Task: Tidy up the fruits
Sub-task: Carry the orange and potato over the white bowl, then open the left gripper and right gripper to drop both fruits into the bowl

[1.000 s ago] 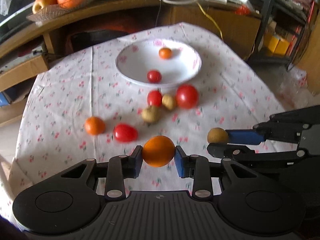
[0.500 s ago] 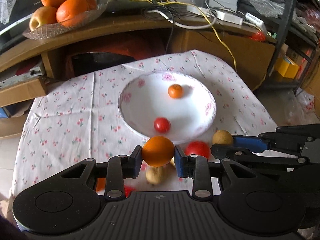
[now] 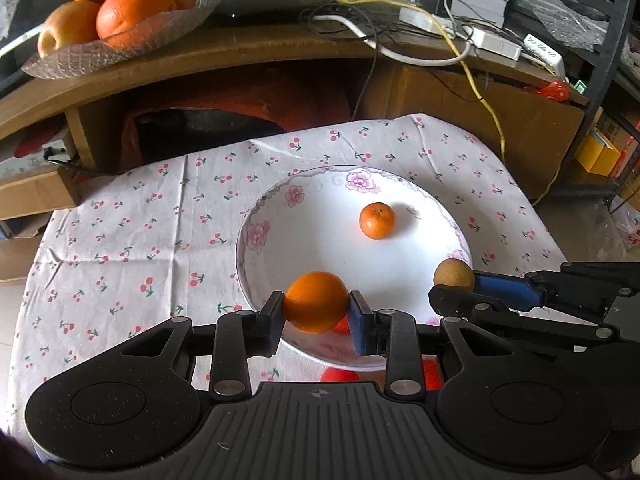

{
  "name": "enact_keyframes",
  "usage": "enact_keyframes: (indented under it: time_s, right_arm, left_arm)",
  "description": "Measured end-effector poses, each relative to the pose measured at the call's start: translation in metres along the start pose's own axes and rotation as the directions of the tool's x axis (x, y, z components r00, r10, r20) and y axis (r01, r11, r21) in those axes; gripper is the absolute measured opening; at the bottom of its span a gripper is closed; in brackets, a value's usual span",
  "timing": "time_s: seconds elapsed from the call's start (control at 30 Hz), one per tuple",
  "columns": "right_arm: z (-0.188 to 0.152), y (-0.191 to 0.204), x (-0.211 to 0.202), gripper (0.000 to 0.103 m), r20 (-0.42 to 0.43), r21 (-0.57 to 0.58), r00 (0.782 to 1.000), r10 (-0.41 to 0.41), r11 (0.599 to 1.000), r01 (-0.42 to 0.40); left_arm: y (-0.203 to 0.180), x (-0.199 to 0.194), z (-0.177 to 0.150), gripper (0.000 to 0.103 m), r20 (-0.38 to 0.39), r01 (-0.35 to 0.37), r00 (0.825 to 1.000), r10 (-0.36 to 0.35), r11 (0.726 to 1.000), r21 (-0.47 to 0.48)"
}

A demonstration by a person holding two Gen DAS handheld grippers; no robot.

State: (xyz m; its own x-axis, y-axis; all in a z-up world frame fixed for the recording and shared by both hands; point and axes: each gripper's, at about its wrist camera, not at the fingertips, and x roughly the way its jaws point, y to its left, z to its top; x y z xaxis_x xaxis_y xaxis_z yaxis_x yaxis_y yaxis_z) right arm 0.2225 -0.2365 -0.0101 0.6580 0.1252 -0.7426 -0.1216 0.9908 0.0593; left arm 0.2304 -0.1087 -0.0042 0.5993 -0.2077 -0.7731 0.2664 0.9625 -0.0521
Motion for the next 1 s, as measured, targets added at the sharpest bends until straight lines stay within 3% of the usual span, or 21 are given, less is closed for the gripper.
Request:
enact_keyframes:
  time_s: [1.0]
  right_arm:
    - [0.006,0.001,0.025,0.026,0.017,-0.008,1.0,-0.002,1.0,0.002]
  left_arm:
    - [0.01,0.023,0.007,0.042,-0.021,-0.023,1.0,0.022,0.999,-0.043]
